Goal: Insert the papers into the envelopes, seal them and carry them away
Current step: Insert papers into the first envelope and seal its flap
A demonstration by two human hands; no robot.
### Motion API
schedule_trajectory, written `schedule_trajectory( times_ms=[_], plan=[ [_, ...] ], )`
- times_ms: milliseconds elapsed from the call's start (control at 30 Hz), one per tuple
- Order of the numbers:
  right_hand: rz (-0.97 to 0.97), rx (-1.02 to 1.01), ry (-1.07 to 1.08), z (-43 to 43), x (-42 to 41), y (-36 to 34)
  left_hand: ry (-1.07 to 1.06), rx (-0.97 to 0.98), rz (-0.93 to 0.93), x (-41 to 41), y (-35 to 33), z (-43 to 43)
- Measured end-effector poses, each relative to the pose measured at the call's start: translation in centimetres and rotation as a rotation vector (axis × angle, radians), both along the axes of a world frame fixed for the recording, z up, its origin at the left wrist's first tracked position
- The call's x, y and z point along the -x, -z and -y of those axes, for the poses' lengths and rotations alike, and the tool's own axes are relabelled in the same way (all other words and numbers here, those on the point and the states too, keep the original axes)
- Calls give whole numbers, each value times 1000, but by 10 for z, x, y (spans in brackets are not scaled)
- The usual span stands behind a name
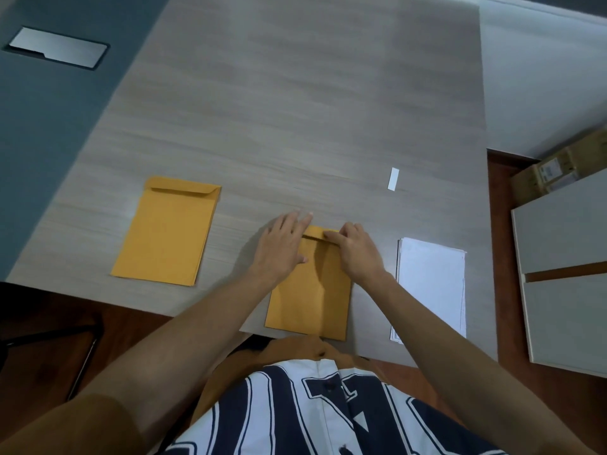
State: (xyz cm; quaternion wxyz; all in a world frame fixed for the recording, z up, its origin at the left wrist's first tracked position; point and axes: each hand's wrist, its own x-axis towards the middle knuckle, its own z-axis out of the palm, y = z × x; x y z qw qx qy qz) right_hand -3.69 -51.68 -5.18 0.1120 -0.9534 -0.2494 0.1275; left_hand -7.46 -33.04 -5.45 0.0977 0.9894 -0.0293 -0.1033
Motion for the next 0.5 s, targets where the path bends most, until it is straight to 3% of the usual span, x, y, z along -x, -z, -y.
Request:
schedule_trajectory(
  times_ms=[267, 500],
  plan=[
    [-16, 99, -64, -16, 25, 7, 132, -23, -103, 13, 17, -15],
    [-1, 377, -148, -27, 28, 11, 223, -145, -130, 16, 18, -26]
  ],
)
